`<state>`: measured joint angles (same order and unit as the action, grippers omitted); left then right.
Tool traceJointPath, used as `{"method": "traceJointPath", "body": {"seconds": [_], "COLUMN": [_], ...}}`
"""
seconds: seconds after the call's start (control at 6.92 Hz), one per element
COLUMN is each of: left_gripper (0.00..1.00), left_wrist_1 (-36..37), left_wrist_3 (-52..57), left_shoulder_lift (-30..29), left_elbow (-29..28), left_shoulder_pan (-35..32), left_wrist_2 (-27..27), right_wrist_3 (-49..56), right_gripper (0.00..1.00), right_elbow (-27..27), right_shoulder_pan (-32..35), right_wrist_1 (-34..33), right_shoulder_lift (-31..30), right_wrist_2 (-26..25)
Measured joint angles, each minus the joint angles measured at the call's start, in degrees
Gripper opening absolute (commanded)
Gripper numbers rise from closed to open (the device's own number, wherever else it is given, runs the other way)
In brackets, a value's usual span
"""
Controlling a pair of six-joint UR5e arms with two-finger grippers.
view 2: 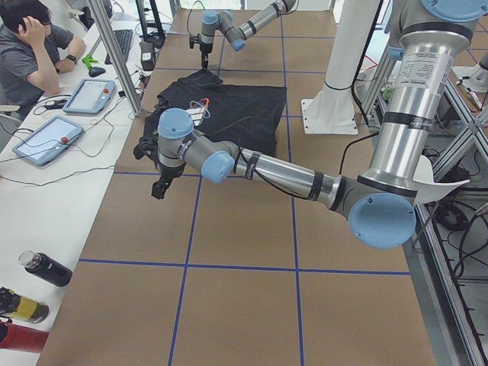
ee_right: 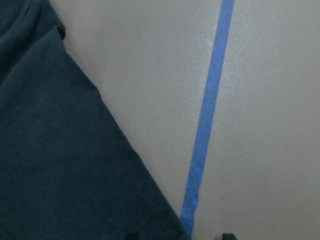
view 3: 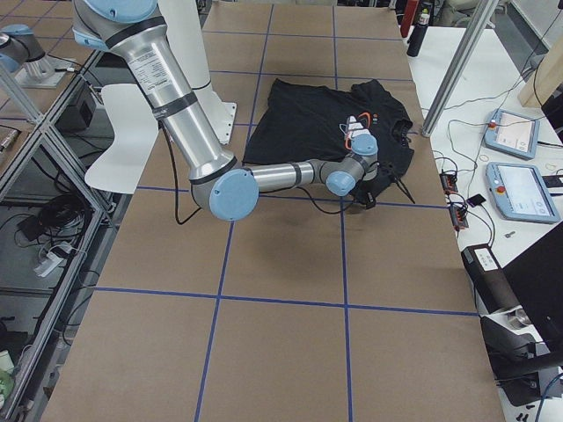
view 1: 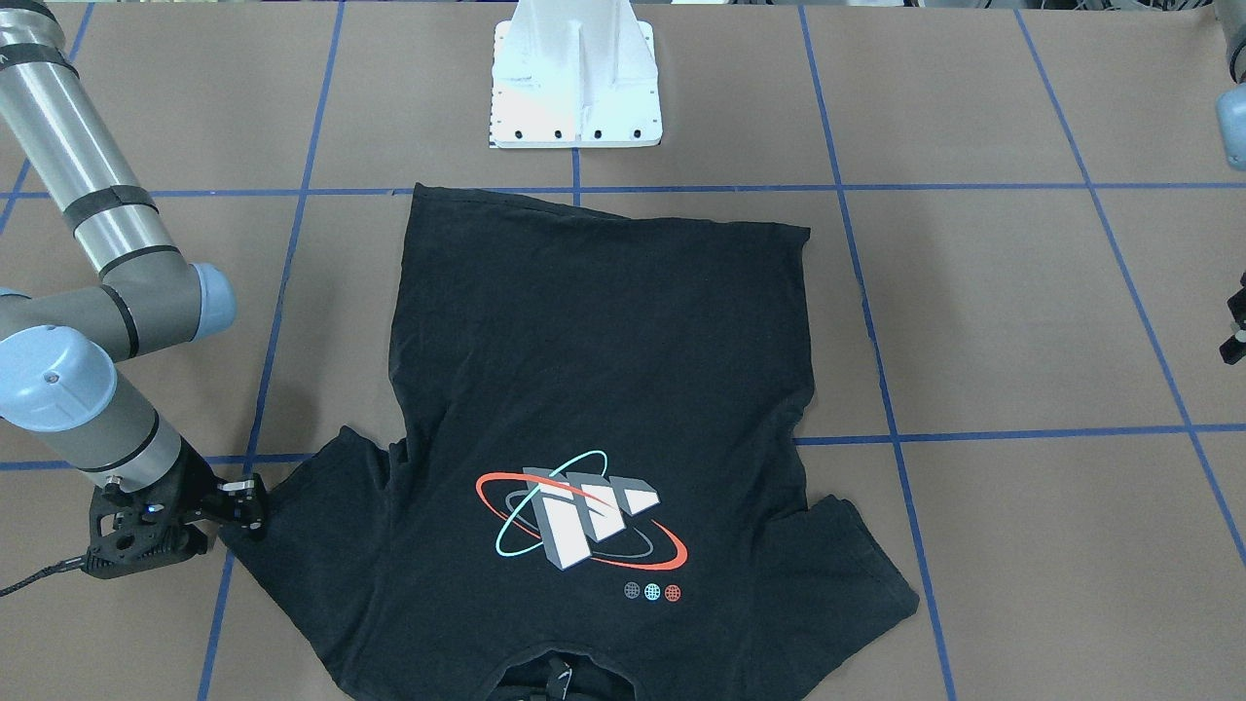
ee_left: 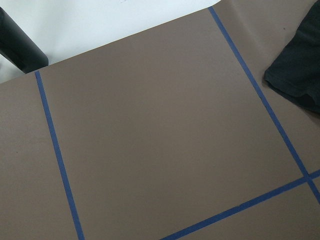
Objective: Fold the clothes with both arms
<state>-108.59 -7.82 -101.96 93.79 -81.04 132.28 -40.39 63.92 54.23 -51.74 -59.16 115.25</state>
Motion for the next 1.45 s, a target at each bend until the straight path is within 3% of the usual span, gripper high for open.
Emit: {"method": "traceJointPath", "body": {"seconds": [0.58,0.87,1.45], "left_gripper": [1.0,1.0,1.0], "left_wrist_1": [0.0,0.0,0.0], "left_wrist_3": [0.0,0.0,0.0], "left_shoulder_lift": [0.0,0.0,0.0], "left_elbow": [-0.4,-0.4,-0.4], "left_shoulder_pan": [0.0,0.0,0.0], "left_wrist_2": [0.0,0.0,0.1], "right_wrist_3": [0.0,0.0,-2.3], "right_gripper": [0.25,0.0,0.0], "right_elbow": [0.4,0.5,2.4], "right_shoulder_pan": [0.0,0.0,0.0], "right_wrist_1": [0.0,0.0,-0.6], "right_shoulder_lift": [-0.2,-0.3,0.5], "right_wrist_2": [0.1,0.1,0.4]}}
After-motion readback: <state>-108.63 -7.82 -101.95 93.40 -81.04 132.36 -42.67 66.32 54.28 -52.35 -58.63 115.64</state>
